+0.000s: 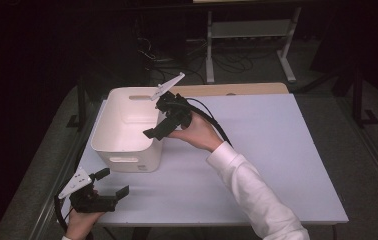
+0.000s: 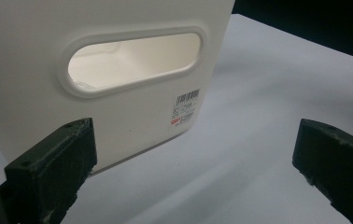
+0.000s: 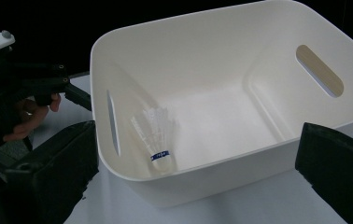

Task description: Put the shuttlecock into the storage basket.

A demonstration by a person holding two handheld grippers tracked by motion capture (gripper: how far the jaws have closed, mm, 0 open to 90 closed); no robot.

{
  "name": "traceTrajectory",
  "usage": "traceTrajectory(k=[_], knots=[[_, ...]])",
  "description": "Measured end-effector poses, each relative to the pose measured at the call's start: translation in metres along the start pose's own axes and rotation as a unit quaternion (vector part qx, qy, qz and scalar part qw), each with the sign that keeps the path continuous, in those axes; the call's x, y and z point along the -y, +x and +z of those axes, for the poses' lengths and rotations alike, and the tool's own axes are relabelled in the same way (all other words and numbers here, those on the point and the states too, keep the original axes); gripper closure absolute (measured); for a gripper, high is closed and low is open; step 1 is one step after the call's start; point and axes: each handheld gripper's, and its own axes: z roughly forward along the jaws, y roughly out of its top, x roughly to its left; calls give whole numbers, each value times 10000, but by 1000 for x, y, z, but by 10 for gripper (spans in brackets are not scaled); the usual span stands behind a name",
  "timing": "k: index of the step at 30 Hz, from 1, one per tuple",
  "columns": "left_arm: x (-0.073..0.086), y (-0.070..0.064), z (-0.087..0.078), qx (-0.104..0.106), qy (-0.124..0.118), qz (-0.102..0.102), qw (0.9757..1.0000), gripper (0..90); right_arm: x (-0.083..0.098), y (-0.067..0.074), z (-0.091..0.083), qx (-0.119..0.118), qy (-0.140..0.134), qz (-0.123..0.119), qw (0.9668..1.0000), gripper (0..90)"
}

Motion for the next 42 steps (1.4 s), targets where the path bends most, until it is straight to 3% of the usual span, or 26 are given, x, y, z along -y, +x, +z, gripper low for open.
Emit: traceTrajectory(k=[2, 3, 7, 10, 11, 12, 18, 27, 29, 31, 32, 35, 42], knots=[[0, 0, 0, 3, 9, -13, 10000, 0, 2, -2, 0, 42, -12, -41, 10000, 0], [0, 0, 0, 2, 9, -10, 10000, 0, 2, 0, -1, 24, 23, 101, 9999, 0], [0, 0, 0, 2, 3, -13, 10000, 0, 6, -3, -2, 72, 5, -57, 10000, 0], [0, 0, 0, 2, 29, -1, 10000, 0, 8, -1, -6, 58, -18, 118, 9999, 0], [0, 0, 0, -1, 34, -3, 10000, 0, 9, -3, -7, 87, -39, -2, 10000, 0], [0, 0, 0, -5, 32, -2, 10000, 0, 9, -2, -8, 60, -50, 115, 9999, 0], [0, 1, 0, -18, 45, 85, 10000, 0, 17, -2, -15, 75, -50, 153, 9998, 0], [0, 0, 1, -33, 47, 14, 10000, 0, 34, -7, -24, 62, -132, 263, 9995, 0], [0, 0, 1, -39, 49, 4, 10000, 0, 36, -9, -26, 122, -158, 159, 9997, 0], [0, 0, 1, -33, 17, -36, 10000, 0, 38, -8, -27, 120, -140, 257, 9995, 0], [0, -1, 2, -22, -43, -80, 10000, 0, 39, -9, -27, 146, -152, 167, 9996, 0], [0, -1, 2, -22, -13, -48, 10000, 0, 41, -6, -28, 140, -138, 278, 9994, 0], [0, 0, 1, -24, 13, -6, 10000, 0, 48, -2, -25, 71, -113, 234, 9996, 0]])
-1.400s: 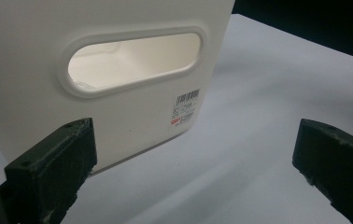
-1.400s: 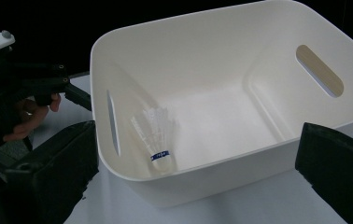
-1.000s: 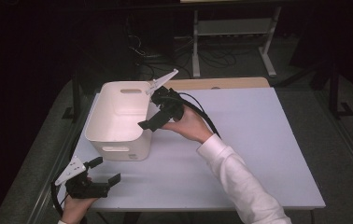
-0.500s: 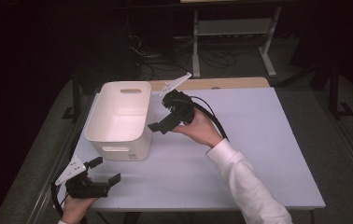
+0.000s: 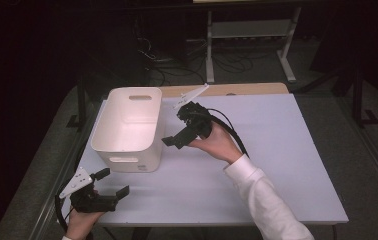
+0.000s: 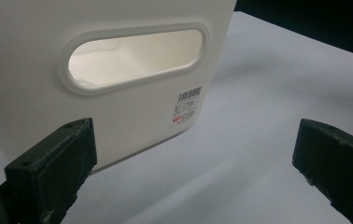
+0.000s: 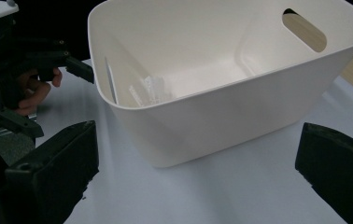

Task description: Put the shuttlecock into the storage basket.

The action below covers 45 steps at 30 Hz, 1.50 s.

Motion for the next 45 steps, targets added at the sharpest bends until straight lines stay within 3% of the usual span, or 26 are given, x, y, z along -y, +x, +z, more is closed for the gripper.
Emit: traceTrajectory(k=[5, 9, 12, 13, 17, 18, 22, 23, 30, 45], knots=[[0, 0, 0, 2, 4, -8, 10000, 0, 5, 5, 2, -27, 57, 101, 9999, 0], [0, 0, -1, -3, 49, 12, 10000, 0, 9, 7, 3, 1, 50, -72, 10000, 0], [0, 0, 0, -1, 38, 11, 10000, 0, 12, 12, 1, -50, 65, 88, 9999, 0], [0, 0, 0, -2, 25, 9, 10000, 0, 14, 11, 2, -12, 68, -36, 10000, 0], [0, 0, 0, 5, 16, -1, 10000, 0, 18, 15, -1, -35, 83, 121, 9999, 0], [0, 0, 0, 7, 16, 0, 10000, 0, 19, 13, -1, -14, 78, 34, 10000, 0], [0, 0, 0, 4, 12, -5, 10000, 0, 25, 13, -5, 8, 124, 126, 9998, 0], [0, 0, 0, 1, 16, -2, 10000, 0, 27, 11, -5, 27, 103, 46, 9999, 0], [0, 0, -1, -15, 43, 15, 10000, 0, 36, 9, -12, 29, 123, 245, 9996, 0], [0, 0, 0, -14, 45, 26, 10000, 0, 55, 3, -32, 182, 158, 313, 9992, 0]])
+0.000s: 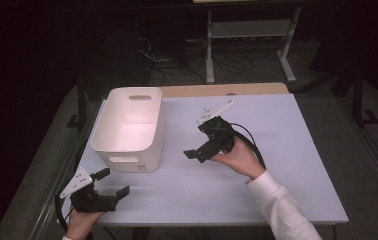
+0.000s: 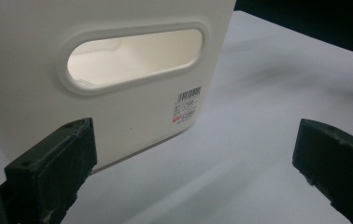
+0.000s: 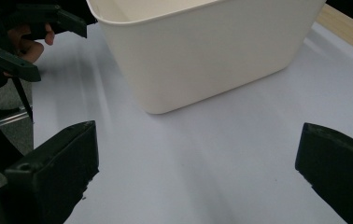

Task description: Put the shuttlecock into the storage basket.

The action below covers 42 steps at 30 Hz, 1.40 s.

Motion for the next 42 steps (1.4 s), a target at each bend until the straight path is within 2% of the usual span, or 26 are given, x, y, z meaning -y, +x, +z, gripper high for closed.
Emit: traceTrajectory(k=[8, 26, 42], knots=[[0, 0, 0, -2, -4, 5, 10000, 0, 8, -3, -8, 31, -39, 164, 9999, 0], [0, 0, 1, -30, 14, -53, 10000, 0, 31, -14, -25, 217, -84, 329, 9992, 0], [0, 2, 1, -66, 79, 2, 9999, 0, 55, -23, -40, 350, -81, 484, 9982, 0]])
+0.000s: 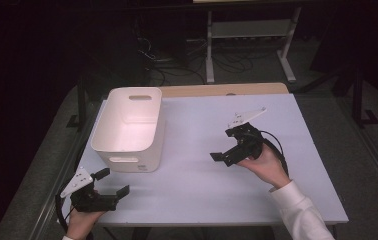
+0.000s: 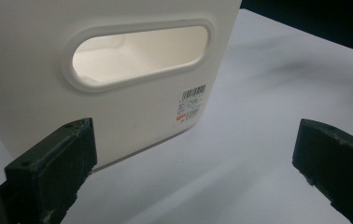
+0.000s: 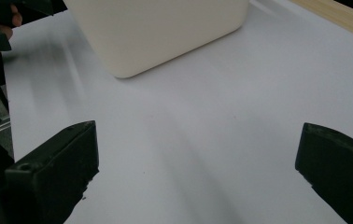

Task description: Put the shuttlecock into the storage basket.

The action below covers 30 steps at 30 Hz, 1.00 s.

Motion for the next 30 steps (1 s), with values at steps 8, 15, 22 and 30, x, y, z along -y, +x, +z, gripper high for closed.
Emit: traceTrajectory(k=[8, 15, 22, 30], knots=[[0, 0, 0, -4, 3, 0, 10000, 0, 8, -5, -9, 109, 1, 75, 9999, 0], [0, 0, 0, -12, -3, -9, 10000, 0, 13, -10, -13, 178, -18, 66, 9998, 0], [0, 0, 0, -14, 14, -7, 10000, 0, 18, -11, -17, 237, 42, 171, 9996, 0], [0, 0, 0, -16, 19, -36, 10000, 0, 24, -14, -22, 295, 56, 262, 9992, 0]])
